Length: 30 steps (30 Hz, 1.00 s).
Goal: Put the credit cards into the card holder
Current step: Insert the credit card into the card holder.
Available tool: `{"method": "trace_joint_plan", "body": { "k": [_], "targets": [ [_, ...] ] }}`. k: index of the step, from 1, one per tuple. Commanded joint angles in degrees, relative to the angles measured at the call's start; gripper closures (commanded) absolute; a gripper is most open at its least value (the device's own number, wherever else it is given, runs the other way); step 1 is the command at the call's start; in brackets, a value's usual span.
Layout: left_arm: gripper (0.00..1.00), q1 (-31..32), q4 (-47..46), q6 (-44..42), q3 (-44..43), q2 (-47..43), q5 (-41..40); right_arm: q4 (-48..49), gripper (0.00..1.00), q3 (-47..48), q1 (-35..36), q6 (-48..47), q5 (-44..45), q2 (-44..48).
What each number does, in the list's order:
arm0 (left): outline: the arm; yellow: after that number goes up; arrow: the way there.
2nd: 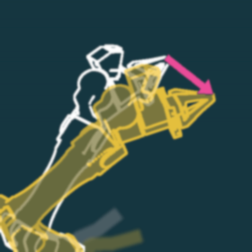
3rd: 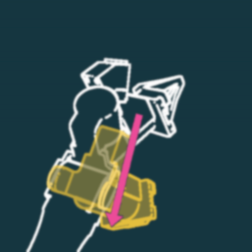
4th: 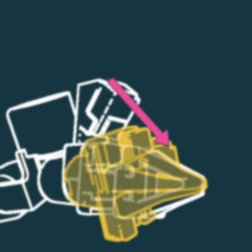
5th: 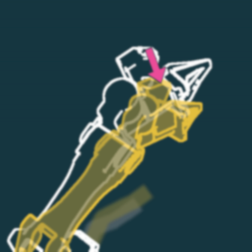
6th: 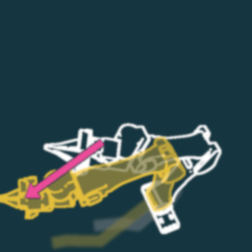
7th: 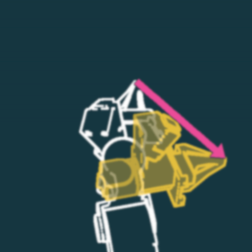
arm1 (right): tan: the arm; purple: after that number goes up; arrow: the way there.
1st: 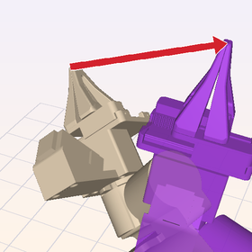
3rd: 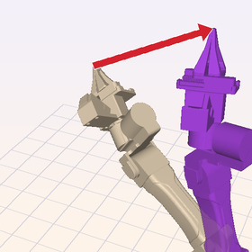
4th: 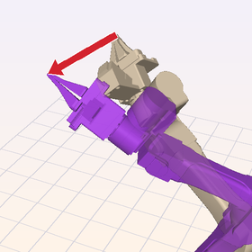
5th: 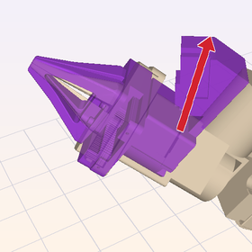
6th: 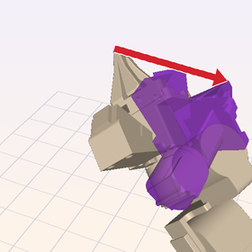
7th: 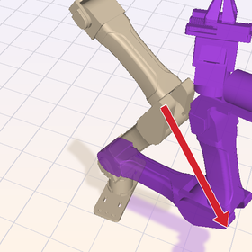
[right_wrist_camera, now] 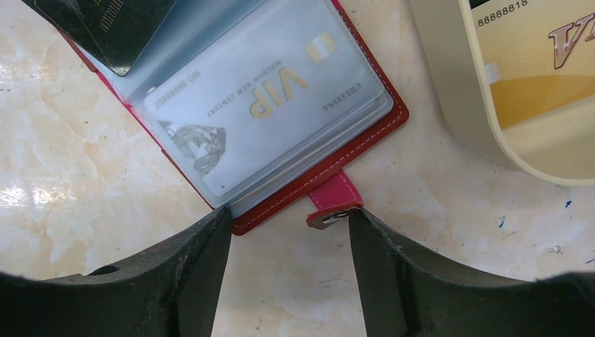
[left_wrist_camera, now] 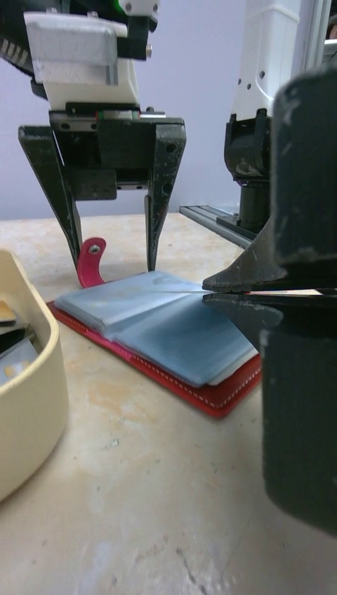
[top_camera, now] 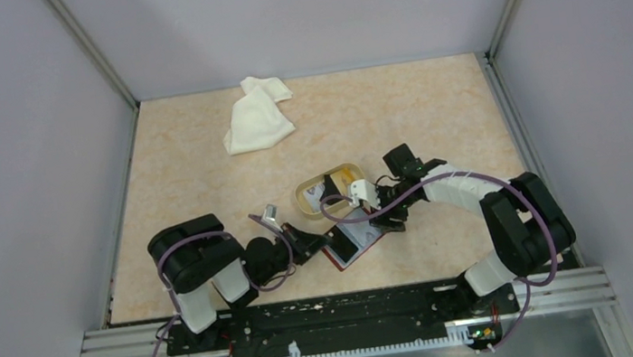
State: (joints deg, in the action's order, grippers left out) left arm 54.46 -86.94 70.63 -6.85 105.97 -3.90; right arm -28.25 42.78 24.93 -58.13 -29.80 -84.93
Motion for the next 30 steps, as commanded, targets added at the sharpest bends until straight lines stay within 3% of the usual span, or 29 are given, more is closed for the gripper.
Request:
{"method": "trace_joint_plan", "body": {
  "k": [1, 7, 15, 30],
  "targets": [
    [1.0, 1.07, -15.71, 0.18, -0.36, -2.62, -1.9, -1.84, 0.39, 0.78, -0.23, -1.55, -2.52, -0.35],
    [1.0, 1.75, -13.76, -0.78, -0.32, -3.6, -3.5, -3.72, 0.4, 1.22, -0.23, -1.81, -4.69, -0.45],
    [1.0, 1.79, -15.7, -0.19, -2.01, 2.8, -4.37, -4.82, 0.42, 1.51, 0.0, -1.79, -5.63, -0.47],
    [1.0, 1.79, -11.8, -1.64, 0.16, -3.05, -4.23, -4.37, 0.43, 1.56, 0.2, -0.94, -5.01, -1.1]
  ]
}}
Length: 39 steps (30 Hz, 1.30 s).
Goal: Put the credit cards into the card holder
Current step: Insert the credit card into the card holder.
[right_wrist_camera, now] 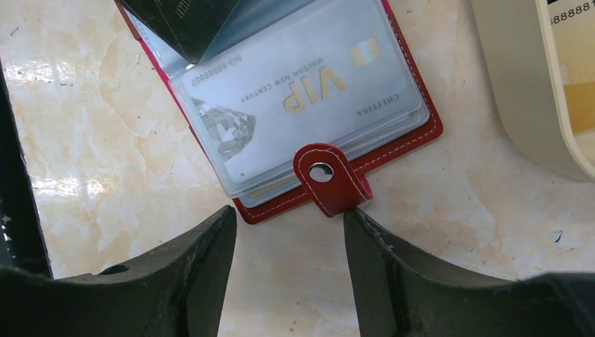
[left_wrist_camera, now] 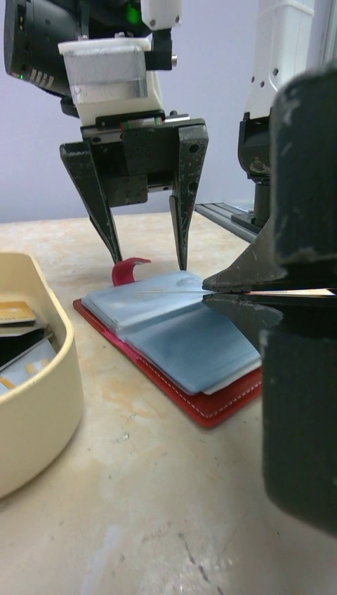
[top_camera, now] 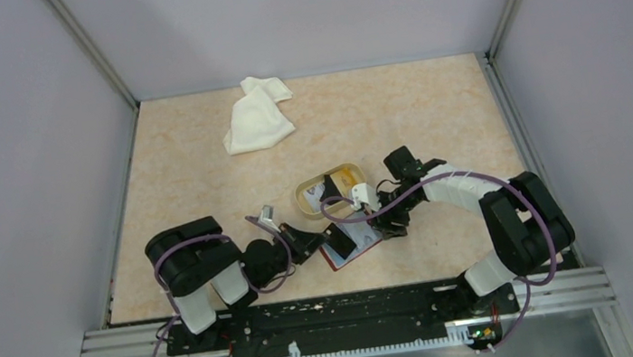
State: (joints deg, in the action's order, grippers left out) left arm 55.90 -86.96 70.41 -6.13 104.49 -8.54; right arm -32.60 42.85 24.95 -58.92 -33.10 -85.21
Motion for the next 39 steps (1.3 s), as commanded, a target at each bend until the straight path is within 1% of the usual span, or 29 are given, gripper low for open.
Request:
{"method": "trace_joint_plan", "body": {
  "k": [1, 8, 13, 35, 39],
  "targets": [
    [1.0, 0.35, -11.1, -1.39, -1.06, -1.48, 0.88, -0.08, 0.43, 1.53, 0.19, -0.15, -1.7, -0.88],
    [1.0, 0.3, -13.98, 0.03, -1.97, 1.83, 1.35, 0.08, 0.43, 1.53, 0.27, -0.02, -1.53, -0.87],
    [1.0, 0.32, -14.15, 0.76, -1.79, 2.74, 0.49, 0.05, 0.43, 1.47, 0.37, 0.03, -1.46, -0.92],
    [1.0, 0.35, -7.11, 4.9, -1.78, 1.39, 0.24, 0.19, 0.43, 1.44, 0.58, 0.29, -1.18, -1.16],
    [1.0, 0.35, -4.23, 6.06, -1.8, 0.54, 0.01, 0.34, 0.44, 1.44, 0.71, 0.29, -1.09, -1.15]
  ]
}}
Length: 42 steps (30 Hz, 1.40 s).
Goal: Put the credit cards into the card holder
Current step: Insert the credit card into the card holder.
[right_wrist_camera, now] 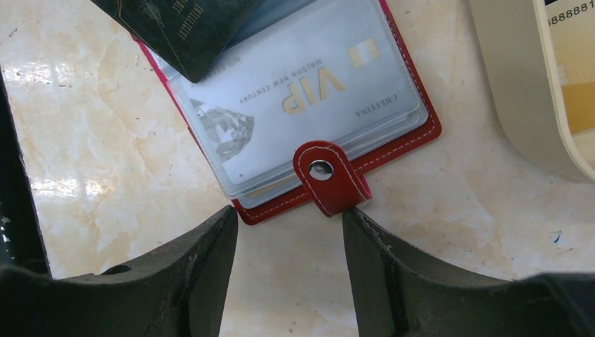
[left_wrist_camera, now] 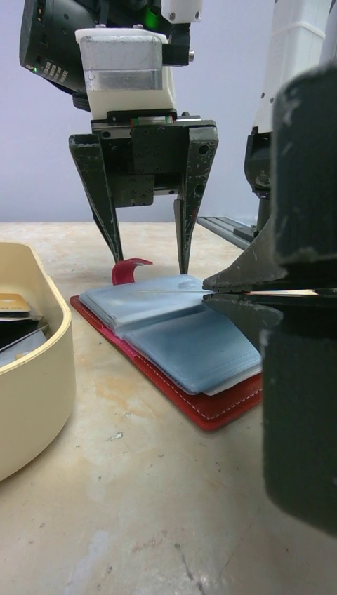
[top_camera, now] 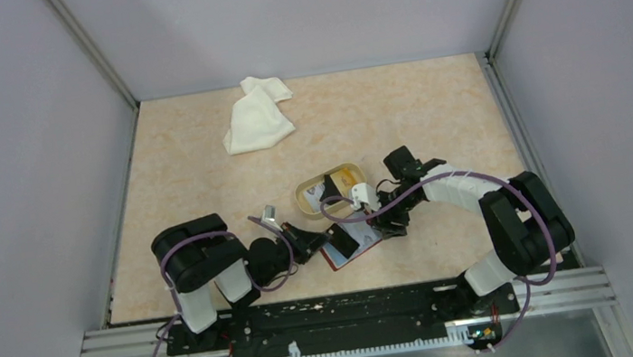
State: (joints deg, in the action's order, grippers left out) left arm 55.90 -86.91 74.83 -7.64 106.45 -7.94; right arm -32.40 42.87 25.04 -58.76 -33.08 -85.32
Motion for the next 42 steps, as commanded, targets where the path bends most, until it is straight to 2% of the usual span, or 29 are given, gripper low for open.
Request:
{"method": "trace_joint_plan", "body": {
  "k": [1, 15, 26, 42],
  "targets": [
    [1.0, 0.35, -3.66, 1.82, -0.21, -1.7, -0.47, 0.07, 0.44, 1.47, 0.63, 0.21, -1.11, -1.02],
    [1.0, 0.35, 1.43, 1.73, 0.13, -4.0, -0.65, 0.25, 0.44, 1.51, 0.87, 0.4, -0.78, -1.21],
    [1.0, 0.33, 9.9, 1.15, -0.51, -8.19, -2.06, 0.3, 0.44, 1.51, 0.93, 0.4, -0.67, -1.57],
    [1.0, 0.33, 12.79, 1.13, -1.42, -8.92, -2.33, 0.14, 0.44, 1.6, 0.98, 0.41, -0.67, -1.69]
  ]
}}
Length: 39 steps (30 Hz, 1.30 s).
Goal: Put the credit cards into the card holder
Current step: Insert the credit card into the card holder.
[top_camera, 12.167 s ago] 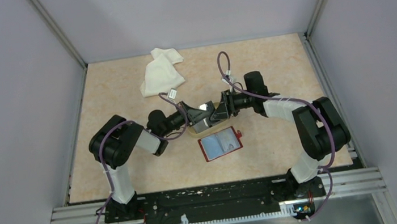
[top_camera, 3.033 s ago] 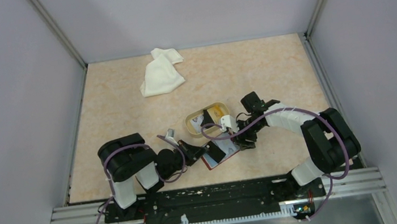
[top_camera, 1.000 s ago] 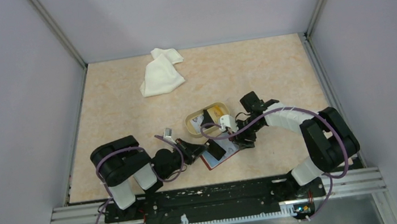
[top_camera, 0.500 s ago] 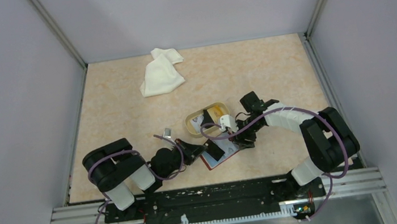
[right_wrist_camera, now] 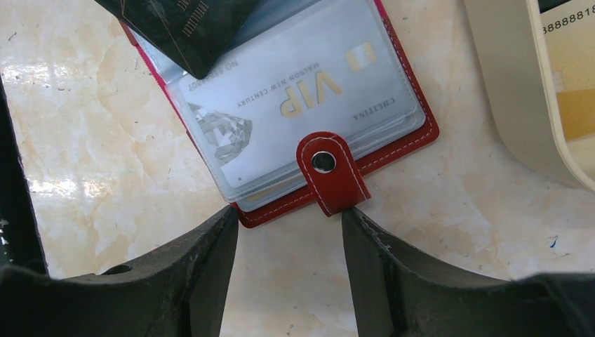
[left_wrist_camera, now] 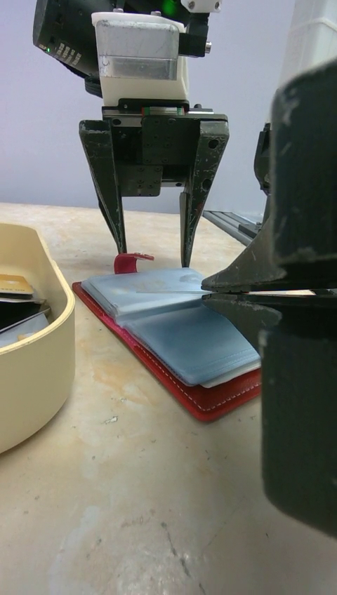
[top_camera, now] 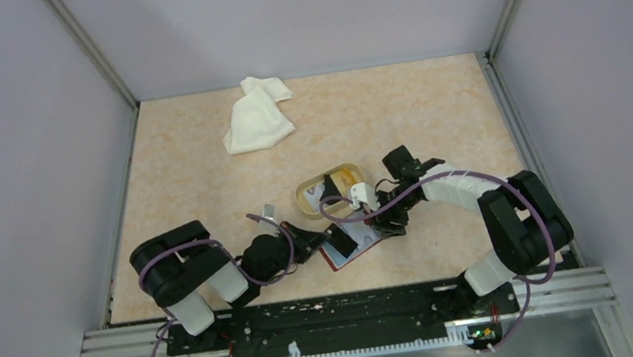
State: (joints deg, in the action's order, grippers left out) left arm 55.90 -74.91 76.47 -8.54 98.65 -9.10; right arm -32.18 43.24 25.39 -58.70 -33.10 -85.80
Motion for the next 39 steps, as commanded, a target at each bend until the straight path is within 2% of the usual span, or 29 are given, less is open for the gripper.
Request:
{"method": "trace_joint_plan", "body": {
  "k": [1, 20, 39],
  "targets": [
    [1.0, 0.35, 0.94, -0.58, -0.44, -1.21, -1.33, -0.04, 0.44, 1.23, 0.63, 0.34, -0.63, -1.19],
    [1.0, 1.26, 3.89, -0.7, 0.28, -3.9, -3.33, -0.18, 0.44, 1.21, 0.71, 0.34, -0.65, -1.37],
    [1.0, 1.91, 4.82, -0.01, -0.73, -1.63, -3.79, -0.25, 0.44, 1.32, 0.72, 0.34, -0.6, -1.39]
  ]
}}
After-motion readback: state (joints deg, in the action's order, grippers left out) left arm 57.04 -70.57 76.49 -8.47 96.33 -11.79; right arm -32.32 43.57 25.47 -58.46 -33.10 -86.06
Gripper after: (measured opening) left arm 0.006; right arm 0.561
